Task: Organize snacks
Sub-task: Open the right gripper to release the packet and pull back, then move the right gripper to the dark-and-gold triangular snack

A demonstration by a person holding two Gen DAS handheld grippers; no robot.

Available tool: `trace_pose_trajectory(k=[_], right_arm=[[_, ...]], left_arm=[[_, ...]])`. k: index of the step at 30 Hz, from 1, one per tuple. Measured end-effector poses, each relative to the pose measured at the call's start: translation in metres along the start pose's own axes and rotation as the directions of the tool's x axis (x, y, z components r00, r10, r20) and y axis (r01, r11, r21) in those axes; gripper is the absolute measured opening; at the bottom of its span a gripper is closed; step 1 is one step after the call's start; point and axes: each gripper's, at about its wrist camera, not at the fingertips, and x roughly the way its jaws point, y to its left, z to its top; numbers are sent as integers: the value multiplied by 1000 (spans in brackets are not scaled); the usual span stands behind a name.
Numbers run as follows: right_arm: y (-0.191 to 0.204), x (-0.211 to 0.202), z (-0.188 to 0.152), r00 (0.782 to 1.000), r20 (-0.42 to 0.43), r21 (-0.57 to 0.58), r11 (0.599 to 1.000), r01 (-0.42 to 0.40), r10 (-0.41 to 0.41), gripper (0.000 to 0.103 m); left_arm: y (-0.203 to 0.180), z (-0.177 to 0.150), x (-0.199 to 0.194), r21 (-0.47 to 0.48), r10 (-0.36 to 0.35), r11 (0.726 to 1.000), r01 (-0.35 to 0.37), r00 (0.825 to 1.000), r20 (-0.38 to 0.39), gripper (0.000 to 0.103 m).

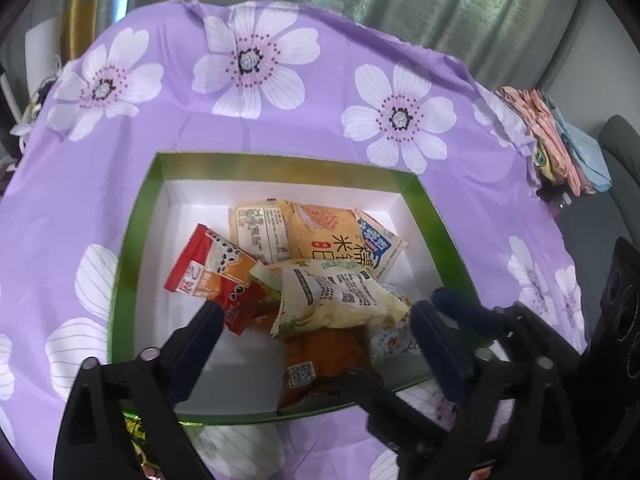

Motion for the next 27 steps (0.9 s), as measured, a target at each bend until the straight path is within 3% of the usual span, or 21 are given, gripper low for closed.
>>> trace_pose_trajectory(k=[3, 6, 12, 27], right_arm=[[0, -10, 0, 999, 21, -1, 999, 32, -32, 90], [-1, -23, -2, 996, 47, 2, 997, 77, -77, 98], [-2, -55, -8, 985, 86, 13, 989, 149, -150, 103], [21, -131, -32, 966, 164, 4, 979, 204, -202, 102]], left_arm=[[-4, -1, -9, 11, 3, 1000, -4, 1000, 14, 98], [-10, -5, -23, 35, 4, 999, -5, 999, 37, 100], [-13, -17, -55, 28, -22, 999, 20, 996, 91, 102], [-20, -62, -130, 39, -20, 999, 13, 984, 178, 102]])
